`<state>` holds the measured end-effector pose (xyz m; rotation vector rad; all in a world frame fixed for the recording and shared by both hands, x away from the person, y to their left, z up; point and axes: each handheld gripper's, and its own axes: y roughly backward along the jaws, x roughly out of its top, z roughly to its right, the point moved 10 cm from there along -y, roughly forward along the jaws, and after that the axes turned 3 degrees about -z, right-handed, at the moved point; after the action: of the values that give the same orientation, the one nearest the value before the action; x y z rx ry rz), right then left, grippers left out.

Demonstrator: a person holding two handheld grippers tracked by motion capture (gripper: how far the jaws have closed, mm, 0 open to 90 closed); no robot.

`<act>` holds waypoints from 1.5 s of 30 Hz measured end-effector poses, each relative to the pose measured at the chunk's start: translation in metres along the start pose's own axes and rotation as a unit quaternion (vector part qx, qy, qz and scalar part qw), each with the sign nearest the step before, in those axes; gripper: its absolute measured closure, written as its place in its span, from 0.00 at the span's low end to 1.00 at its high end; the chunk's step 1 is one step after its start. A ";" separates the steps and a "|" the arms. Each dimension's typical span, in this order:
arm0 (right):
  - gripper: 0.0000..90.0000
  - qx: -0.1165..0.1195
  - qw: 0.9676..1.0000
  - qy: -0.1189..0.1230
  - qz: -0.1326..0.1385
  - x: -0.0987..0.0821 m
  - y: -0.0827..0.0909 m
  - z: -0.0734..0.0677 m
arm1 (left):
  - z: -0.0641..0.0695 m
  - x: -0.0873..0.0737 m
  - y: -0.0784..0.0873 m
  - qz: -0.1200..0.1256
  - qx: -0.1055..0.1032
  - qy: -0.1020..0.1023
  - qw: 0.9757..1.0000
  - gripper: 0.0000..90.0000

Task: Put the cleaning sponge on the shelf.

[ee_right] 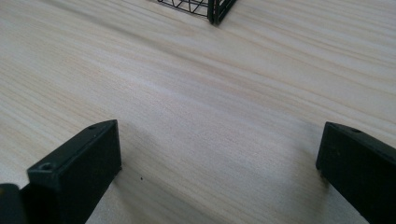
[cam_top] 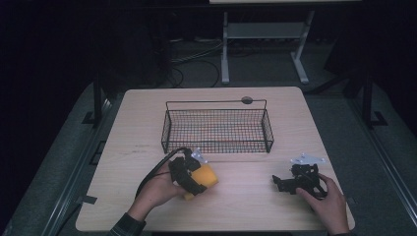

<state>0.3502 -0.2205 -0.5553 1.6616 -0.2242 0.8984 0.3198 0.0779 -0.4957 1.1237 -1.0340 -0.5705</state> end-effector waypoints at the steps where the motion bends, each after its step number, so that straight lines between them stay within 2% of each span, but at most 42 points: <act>1: 0.00 0.000 1.000 0.000 0.000 0.000 0.000 0.000 | -0.002 0.000 0.002 0.000 0.003 0.000 1.000 0.26; 15: 0.00 0.000 1.000 0.000 0.000 0.000 0.000 0.000 | -0.022 0.014 0.024 0.009 0.017 0.005 1.000 0.26; 25: 0.00 0.001 1.000 0.000 0.000 0.000 0.000 0.000 | -0.037 0.025 0.038 0.005 0.025 0.003 1.000 0.26; 33: 0.00 0.000 1.000 0.000 0.000 0.000 0.000 0.000 | -0.054 0.035 0.050 0.008 0.036 0.011 0.999 0.26; 45: 0.00 0.000 1.000 0.000 0.000 0.000 0.000 0.000 | -0.078 0.046 0.059 0.000 0.046 0.027 0.999 0.26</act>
<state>0.3501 -0.2205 -0.5553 1.6622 -0.2239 0.8979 0.4027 0.0977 -0.4296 1.2130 -1.0223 -0.4944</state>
